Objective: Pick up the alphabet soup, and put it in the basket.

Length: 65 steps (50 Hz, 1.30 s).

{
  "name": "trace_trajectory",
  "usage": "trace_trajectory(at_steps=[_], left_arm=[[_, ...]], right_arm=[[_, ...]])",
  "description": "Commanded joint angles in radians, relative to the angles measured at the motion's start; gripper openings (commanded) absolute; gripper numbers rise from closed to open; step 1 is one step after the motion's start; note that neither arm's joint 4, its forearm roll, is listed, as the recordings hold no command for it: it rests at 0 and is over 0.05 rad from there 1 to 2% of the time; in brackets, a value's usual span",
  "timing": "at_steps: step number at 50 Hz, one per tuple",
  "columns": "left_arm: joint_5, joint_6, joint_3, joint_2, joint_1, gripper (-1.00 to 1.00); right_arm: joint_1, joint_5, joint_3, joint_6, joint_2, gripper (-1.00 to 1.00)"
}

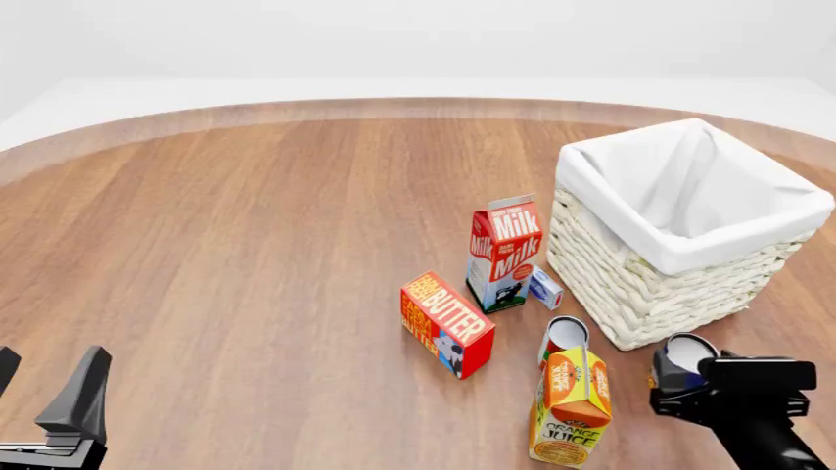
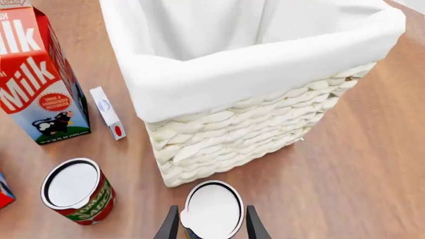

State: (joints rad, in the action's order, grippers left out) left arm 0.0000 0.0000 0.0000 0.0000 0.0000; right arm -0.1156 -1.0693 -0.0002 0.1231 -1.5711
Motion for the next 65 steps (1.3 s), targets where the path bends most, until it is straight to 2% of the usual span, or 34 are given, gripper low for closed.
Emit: trace_trajectory(at_steps=[1, 38, 39, 65], left_arm=[[0.0, 0.0, 0.0, 0.0, 0.0, 1.0], [0.0, 0.0, 0.0, 0.0, 0.0, 1.0], [0.0, 0.0, 0.0, 0.0, 0.0, 1.0], [0.0, 0.0, 0.0, 0.0, 0.0, 1.0]], right_arm=[[-0.009, -0.15, 0.0, -0.006, -0.202, 1.0], [-0.016, -0.151, 0.0, -0.001, -0.228, 1.0], [-0.015, -0.151, 0.0, -0.002, -0.227, -1.0], [-0.031, -0.15, 0.0, -0.005, -0.171, -1.0]])
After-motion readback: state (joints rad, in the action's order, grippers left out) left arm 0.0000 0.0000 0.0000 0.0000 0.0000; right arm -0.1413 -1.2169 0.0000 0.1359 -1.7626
